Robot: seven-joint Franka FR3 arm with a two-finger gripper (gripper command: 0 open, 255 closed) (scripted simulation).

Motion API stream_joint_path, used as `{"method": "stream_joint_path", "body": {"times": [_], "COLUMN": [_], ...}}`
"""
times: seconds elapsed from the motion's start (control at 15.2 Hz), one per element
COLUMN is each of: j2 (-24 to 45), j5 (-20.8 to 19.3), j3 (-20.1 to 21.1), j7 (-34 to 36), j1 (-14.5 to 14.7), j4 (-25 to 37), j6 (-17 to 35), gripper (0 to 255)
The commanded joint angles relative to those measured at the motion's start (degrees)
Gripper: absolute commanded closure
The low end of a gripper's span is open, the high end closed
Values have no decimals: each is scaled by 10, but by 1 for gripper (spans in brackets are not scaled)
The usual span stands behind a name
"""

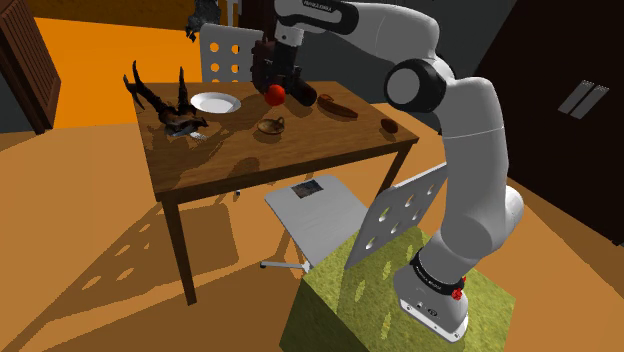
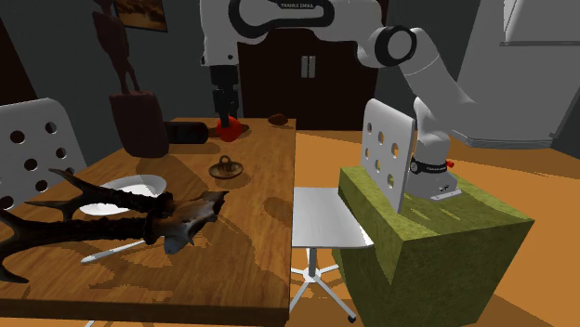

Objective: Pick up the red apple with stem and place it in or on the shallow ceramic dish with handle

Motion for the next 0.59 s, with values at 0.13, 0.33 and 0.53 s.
{"method": "stream_joint_path", "body": {"times": [0.13, 0.33, 0.53], "j2": [28, 20, 15], "j5": [-1, 0, 1], "j3": [-3, -3, -3], "j7": [-13, -16, -19], "j1": [-9, -11, -12], "j4": [29, -8, -39], "j6": [-4, 24, 51], "gripper": [255, 255, 255]}}
